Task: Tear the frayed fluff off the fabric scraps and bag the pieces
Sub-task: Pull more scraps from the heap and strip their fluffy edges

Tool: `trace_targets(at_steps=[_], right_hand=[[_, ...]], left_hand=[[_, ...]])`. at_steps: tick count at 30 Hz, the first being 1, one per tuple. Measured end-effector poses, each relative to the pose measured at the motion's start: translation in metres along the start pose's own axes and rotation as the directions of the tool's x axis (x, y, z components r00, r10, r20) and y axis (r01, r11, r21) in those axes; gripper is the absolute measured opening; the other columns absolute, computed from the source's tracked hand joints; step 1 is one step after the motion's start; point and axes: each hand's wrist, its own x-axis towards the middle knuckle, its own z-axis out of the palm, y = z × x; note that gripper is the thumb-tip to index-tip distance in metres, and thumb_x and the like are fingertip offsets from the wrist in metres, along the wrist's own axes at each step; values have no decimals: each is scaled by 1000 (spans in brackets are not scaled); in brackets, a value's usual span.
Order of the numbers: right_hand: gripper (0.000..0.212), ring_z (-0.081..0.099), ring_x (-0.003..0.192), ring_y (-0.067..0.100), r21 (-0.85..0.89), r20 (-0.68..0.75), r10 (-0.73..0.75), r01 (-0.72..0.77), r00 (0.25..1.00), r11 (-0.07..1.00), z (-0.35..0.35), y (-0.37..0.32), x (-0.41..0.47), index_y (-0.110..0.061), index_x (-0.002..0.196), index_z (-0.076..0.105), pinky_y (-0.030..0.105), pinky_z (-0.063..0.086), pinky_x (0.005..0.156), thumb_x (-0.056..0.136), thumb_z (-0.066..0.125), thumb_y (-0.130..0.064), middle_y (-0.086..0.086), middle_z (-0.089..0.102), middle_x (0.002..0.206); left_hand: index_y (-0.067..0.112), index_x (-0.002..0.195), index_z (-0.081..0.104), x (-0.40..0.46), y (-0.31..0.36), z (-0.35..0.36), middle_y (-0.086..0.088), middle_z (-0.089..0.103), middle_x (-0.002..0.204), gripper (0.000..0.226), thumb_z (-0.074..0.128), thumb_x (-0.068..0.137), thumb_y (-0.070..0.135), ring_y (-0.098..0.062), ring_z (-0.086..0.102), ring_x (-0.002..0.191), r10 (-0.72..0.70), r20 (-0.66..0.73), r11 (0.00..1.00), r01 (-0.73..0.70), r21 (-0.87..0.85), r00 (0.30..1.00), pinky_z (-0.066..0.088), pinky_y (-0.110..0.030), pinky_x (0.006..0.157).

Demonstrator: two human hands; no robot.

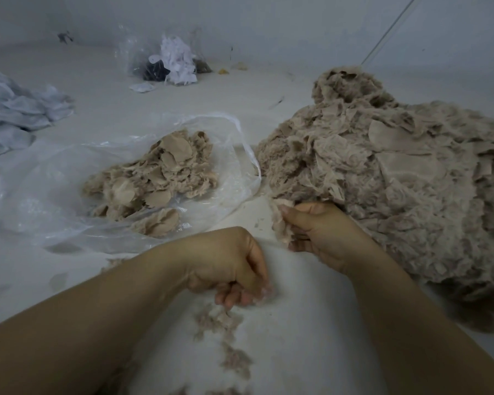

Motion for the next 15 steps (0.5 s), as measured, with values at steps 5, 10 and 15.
trace_targets(at_steps=[5, 10, 15], right_hand=[[24, 59, 60, 12, -34, 46, -7, 8, 999, 999, 0, 0, -3, -4, 81, 74, 19, 52, 55, 90, 67, -24, 10, 68, 72], [26, 63, 60, 12, -18, 54, -18, 19, 998, 1000, -1, 0, -4, 1, 87, 71, 18, 51, 53, 90, 65, -24, 13, 70, 75], [24, 62, 57, 9, -12, 14, -10, 10, 1000, 1000, 1, 2, -1, -2, 88, 72, 18, 50, 49, 92, 64, -24, 9, 69, 73]], left_hand=[[12, 71, 70, -8, 17, -11, -9, 66, 61, 43, 78, 70, 55, -13, 48, 33, 4, -97, 980, 16, 200, 995, 35, -19, 36], [9, 63, 54, 17, 15, 0, -5, 52, 43, 40, 76, 84, 35, -16, 43, 31, 65, -464, 992, -109, -69, 883, 28, -18, 34], [9, 60, 54, 14, 4, -10, -9, 51, 46, 32, 76, 83, 14, -16, 42, 30, 18, -326, 980, -80, -180, 945, 28, -15, 34]])
